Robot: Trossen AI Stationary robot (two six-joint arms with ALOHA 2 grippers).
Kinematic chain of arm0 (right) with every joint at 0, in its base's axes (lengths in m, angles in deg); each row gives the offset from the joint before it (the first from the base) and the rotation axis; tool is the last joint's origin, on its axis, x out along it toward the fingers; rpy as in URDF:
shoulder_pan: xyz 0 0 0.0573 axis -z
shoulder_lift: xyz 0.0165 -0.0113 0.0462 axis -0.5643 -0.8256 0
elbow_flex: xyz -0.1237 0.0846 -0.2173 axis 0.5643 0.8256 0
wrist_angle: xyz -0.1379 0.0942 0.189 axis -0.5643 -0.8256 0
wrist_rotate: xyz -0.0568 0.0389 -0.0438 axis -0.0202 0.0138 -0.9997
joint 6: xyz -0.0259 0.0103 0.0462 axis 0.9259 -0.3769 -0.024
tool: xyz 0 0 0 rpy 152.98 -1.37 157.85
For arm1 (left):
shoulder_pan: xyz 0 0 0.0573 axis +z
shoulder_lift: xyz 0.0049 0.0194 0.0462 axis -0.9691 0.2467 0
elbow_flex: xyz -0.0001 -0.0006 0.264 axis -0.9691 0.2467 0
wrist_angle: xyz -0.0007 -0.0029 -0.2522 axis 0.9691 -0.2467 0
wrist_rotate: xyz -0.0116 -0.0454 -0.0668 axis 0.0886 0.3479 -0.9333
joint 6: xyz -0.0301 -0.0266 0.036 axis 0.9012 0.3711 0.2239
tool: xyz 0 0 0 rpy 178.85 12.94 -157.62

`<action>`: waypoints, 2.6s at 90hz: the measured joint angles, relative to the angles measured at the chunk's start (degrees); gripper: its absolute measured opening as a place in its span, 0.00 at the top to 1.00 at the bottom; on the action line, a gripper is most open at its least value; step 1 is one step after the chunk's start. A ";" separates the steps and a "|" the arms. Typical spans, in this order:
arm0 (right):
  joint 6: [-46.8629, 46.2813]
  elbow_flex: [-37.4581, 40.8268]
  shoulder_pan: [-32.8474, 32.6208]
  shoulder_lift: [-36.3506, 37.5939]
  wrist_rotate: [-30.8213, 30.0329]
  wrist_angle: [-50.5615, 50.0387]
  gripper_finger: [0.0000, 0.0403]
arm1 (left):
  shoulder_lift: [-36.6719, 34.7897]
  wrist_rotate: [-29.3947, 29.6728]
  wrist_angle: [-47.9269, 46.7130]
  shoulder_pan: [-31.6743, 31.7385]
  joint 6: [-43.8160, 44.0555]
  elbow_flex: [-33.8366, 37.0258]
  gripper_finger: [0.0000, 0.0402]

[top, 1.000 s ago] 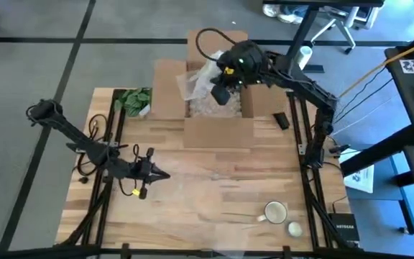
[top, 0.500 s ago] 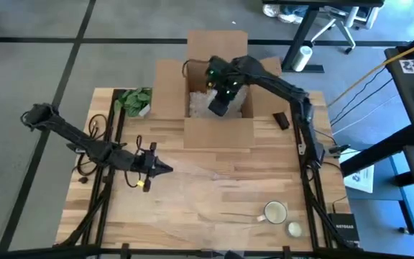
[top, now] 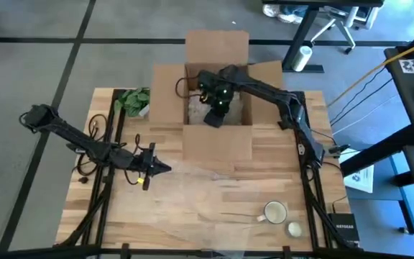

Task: Wrap mug
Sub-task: Put the wrapped green mug into the cardboard box, then wrap the white and blue mug with the bubble wrap

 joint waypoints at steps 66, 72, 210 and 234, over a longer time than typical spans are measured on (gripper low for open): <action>-0.40 -0.31 1.69 3.98 -3.97 3.84 0.58 | 0.00 -1.25 -0.10 0.00 0.02 0.02 1.00; -0.40 -0.31 1.60 5.38 -4.53 4.09 0.58 | 0.00 -1.26 -0.07 0.00 0.00 0.02 1.00; -39.68 1.18 -57.78 27.54 -40.54 -0.82 1.00 | 0.01 -1.25 3.04 -1.01 2.21 0.02 1.00; -63.80 12.40 -74.33 27.26 -54.15 -0.73 1.00 | 0.00 -1.25 3.95 -3.08 2.53 0.02 1.00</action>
